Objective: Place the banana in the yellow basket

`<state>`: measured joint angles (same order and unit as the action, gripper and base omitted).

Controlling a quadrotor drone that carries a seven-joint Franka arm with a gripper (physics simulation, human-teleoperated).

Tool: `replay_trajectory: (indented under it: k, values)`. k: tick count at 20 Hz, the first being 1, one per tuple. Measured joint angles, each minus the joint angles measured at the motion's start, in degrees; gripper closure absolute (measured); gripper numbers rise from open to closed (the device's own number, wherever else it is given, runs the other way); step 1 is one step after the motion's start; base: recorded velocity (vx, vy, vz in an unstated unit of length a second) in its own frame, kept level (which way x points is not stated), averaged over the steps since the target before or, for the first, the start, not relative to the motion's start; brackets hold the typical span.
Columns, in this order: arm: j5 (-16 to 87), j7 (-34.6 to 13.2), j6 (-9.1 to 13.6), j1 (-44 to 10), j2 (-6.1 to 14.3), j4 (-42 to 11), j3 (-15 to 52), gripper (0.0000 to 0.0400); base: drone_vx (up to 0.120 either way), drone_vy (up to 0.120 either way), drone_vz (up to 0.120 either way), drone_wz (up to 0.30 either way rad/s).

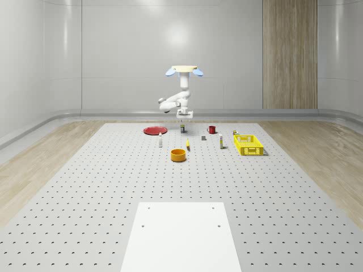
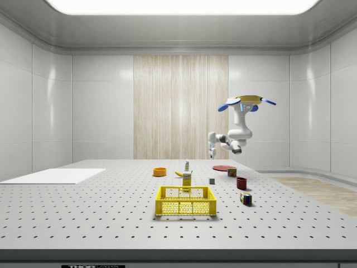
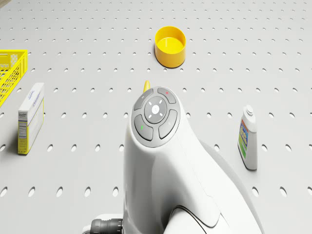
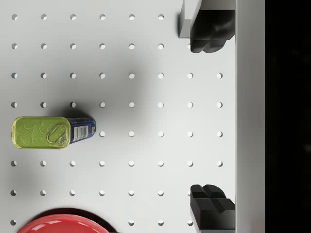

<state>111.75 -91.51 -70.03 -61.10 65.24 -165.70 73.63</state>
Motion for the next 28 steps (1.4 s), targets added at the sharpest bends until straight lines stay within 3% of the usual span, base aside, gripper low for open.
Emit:
replay_trajectory:
  k: [7,13,20,28]
  values:
    - [-1.06,-0.70,-1.80,-0.75,2.02,0.14,0.67,0.0000,0.120,0.000,-0.114,0.000]
    - [-1.91,-1.21,-3.30,-1.30,3.66,0.26,1.17,0.0000,0.120,0.000,0.000,0.000]
    - [-2.83,-1.75,-4.97,-1.86,5.48,0.38,1.68,0.0000,0.120,0.000,-0.074,0.000]
    - [-3.78,-2.28,-6.77,-2.43,7.42,0.51,2.19,0.0000,0.120,0.060,-0.020,0.000]
